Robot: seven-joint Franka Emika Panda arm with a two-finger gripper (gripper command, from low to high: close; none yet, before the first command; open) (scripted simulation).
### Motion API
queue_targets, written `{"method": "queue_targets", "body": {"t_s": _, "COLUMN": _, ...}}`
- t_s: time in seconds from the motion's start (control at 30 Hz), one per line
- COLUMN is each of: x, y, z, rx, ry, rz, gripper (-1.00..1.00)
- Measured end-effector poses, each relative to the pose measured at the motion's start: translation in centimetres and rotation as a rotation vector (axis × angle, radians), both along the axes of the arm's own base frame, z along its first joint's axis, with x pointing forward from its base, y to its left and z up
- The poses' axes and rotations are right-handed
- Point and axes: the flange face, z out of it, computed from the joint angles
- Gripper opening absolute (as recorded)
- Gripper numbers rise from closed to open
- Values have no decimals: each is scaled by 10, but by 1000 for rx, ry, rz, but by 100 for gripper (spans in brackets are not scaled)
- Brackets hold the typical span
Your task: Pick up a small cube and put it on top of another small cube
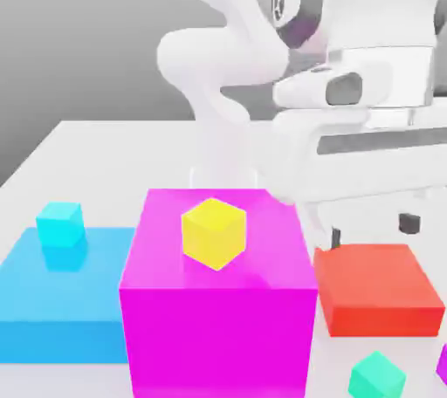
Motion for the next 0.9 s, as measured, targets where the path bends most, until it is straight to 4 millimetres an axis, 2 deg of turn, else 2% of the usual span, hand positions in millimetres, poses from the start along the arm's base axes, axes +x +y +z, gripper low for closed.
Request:
{"method": "queue_targets", "body": {"t_s": 0.1, "x": -4, "y": 16, "z": -55, "rx": -15, "ry": 74, "rz": 51, "gripper": 0}}
{"method": "queue_targets", "body": {"t_s": 0.23, "x": -19, "y": 39, "z": -127, "rx": -30, "ry": 173, "rz": 128, "gripper": 0}}
{"method": "queue_targets", "body": {"t_s": 0.4, "x": -26, "y": 46, "z": -202, "rx": -33, "ry": 205, "rz": 152, "gripper": 0}}
{"method": "queue_targets", "body": {"t_s": 0.43, "x": -26, "y": 46, "z": -211, "rx": -34, "ry": 205, "rz": 152, "gripper": -100}}
{"method": "queue_targets", "body": {"t_s": 0.63, "x": -27, "y": 46, "z": -215, "rx": -34, "ry": 206, "rz": 153, "gripper": -100}}
{"method": "queue_targets", "body": {"t_s": 0.67, "x": -26, "y": 46, "z": -210, "rx": -34, "ry": 206, "rz": 153, "gripper": -100}}
{"method": "queue_targets", "body": {"t_s": 0.83, "x": -29, "y": 51, "z": -151, "rx": -40, "ry": 189, "rz": 174, "gripper": -100}}
{"method": "queue_targets", "body": {"t_s": 0.9, "x": -15, "y": 30, "z": -120, "rx": -63, "ry": 121, "rz": 154, "gripper": -100}}
